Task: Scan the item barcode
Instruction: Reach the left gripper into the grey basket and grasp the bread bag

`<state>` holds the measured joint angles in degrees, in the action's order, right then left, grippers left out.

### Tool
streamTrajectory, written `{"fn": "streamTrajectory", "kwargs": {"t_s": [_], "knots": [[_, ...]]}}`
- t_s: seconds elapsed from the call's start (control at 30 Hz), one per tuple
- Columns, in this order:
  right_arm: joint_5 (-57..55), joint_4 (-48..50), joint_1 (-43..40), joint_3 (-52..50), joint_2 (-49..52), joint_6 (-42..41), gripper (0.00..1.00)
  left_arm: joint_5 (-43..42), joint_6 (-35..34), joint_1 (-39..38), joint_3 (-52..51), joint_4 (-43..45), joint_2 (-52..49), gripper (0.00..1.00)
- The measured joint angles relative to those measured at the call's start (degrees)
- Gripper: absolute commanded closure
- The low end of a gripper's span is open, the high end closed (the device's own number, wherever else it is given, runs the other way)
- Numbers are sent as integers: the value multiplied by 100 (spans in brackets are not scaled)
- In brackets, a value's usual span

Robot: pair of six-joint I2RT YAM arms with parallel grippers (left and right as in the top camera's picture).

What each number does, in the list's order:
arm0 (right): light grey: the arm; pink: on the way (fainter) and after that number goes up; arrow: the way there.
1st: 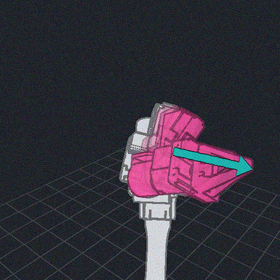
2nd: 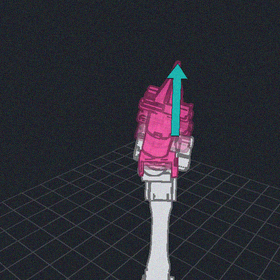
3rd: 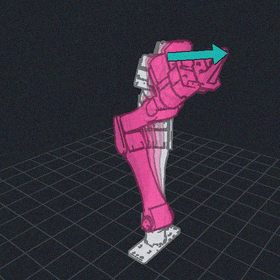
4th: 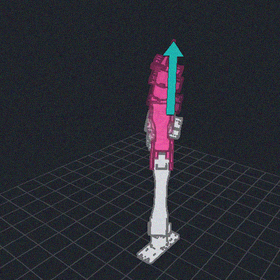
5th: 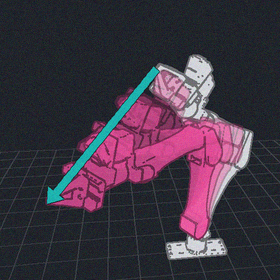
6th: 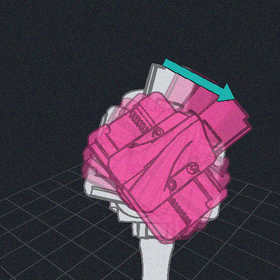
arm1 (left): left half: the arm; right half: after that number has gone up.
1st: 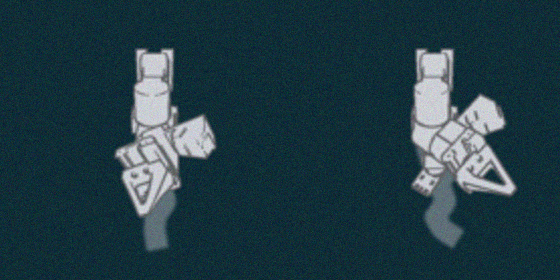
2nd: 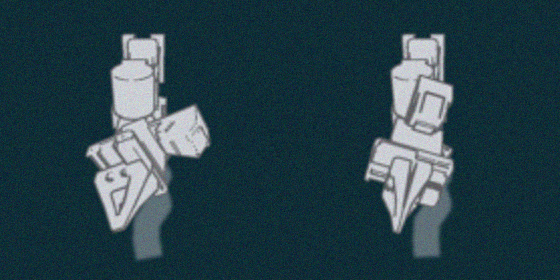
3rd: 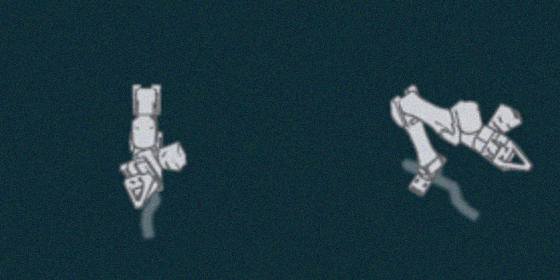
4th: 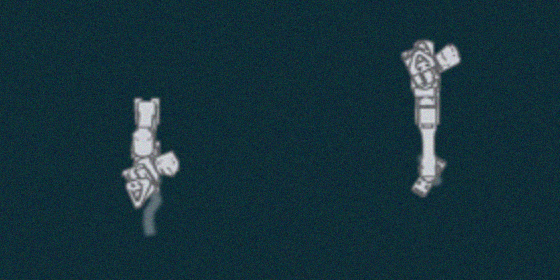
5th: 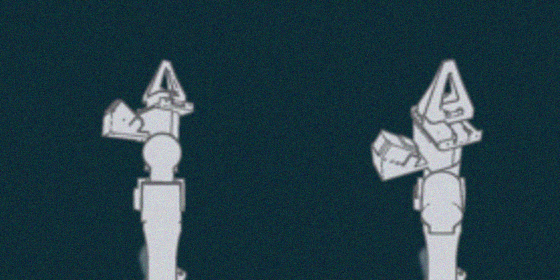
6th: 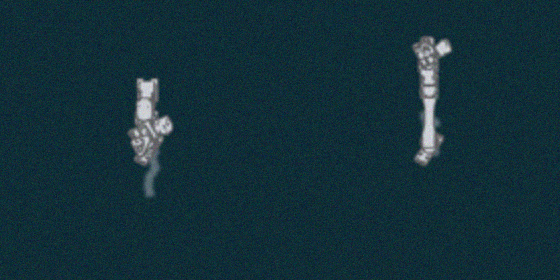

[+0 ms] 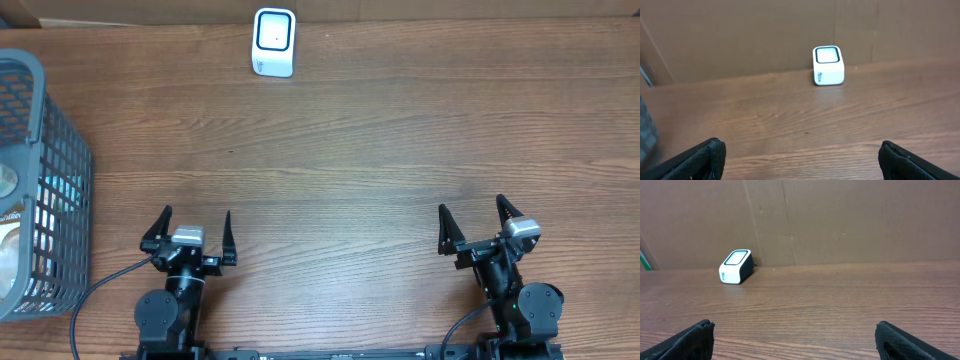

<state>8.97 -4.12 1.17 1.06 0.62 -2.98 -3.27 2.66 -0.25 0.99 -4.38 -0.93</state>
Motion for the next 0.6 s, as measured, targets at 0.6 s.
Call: {"fn": "streamTrajectory", "kwargs": {"t_s": [0.6], "knots": [[0, -9, 0, 0, -2, 0, 0, -188, -713, 0, 7654, -4236, -5681, 0]]}}
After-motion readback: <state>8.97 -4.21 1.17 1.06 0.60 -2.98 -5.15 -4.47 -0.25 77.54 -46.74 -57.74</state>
